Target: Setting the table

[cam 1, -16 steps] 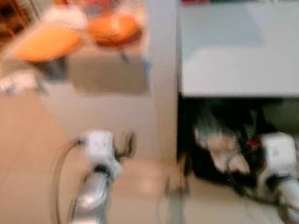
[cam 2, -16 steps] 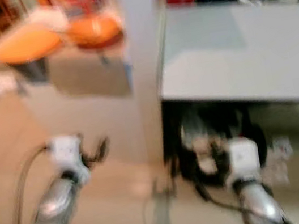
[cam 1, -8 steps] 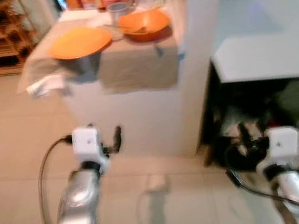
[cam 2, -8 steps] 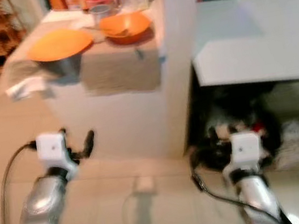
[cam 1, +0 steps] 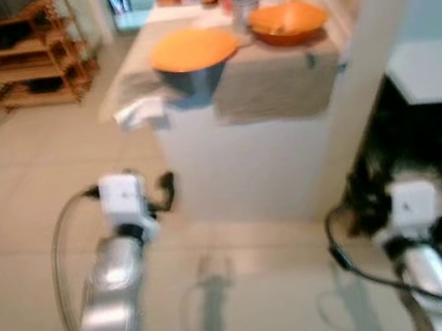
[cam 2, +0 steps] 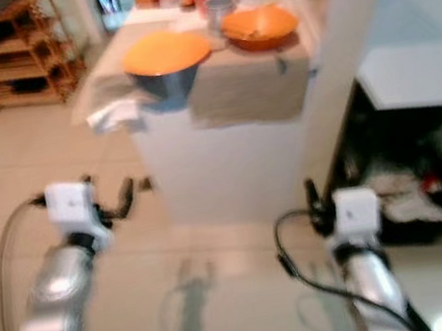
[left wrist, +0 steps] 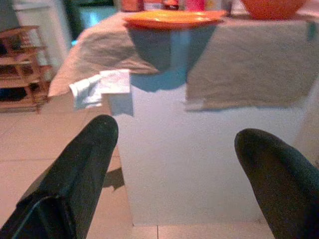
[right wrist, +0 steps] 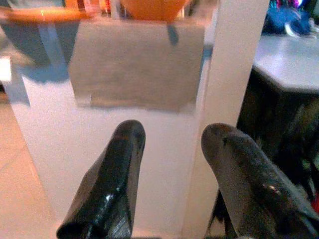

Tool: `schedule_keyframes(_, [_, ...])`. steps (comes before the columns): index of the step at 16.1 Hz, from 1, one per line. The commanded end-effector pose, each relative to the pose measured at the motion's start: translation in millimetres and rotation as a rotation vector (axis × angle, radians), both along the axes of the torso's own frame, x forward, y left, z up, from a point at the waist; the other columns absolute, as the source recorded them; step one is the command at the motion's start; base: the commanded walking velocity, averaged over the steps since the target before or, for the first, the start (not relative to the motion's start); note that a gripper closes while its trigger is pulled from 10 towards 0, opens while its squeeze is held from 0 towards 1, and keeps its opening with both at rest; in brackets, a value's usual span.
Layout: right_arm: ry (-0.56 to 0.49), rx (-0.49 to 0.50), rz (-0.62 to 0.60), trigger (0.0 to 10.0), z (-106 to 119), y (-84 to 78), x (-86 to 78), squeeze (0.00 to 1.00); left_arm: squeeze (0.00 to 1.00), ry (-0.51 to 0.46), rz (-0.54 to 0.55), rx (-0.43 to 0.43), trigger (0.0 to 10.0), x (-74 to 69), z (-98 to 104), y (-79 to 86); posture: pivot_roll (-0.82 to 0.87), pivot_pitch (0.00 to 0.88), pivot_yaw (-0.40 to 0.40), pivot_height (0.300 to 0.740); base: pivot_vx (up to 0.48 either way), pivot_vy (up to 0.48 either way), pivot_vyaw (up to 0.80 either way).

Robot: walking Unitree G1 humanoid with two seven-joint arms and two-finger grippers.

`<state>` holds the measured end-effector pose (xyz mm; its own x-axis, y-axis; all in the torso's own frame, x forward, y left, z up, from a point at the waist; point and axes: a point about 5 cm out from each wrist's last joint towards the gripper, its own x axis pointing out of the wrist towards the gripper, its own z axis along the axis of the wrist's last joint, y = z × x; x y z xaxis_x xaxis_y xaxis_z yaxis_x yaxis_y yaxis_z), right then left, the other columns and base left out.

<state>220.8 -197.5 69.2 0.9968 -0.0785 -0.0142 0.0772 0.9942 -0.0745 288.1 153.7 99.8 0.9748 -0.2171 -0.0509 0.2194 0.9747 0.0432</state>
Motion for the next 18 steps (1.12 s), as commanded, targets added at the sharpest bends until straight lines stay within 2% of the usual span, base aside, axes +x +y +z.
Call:
schedule_keyframes(1, [-0.022,0.001,0.012,10.0,5,3.9,3.5,0.00,0.00,-0.019,0.030,0.076,10.0,2.3,1,6.7,-0.03,0.000,0.021,0.740,0.000,0.000,0.00])
schedule_keyframes(4, [-0.034,-0.015,0.018,10.0,7,4.5,2.8,0.00,0.00,-0.026,-0.005,0.019,10.0,0.9,4,1.0,-0.03,0.000,0.020,0.740,0.231,0.000,0.00])
schedule_keyframes(8, [-0.059,-0.058,-0.018,10.0,11,-0.8,2.6,0.00,0.00,-0.053,-0.016,0.026,10.0,1.0,7,-2.0,-0.03,0.001,0.021,0.740,0.472,0.000,0.00])
schedule_keyframes(18, [-0.051,-0.059,-0.009,10.0,10,2.4,3.0,0.00,0.00,-0.077,-0.068,0.015,10.0,-0.5,12,-11.0,-0.03,0.007,0.020,0.740,0.480,0.000,0.00])
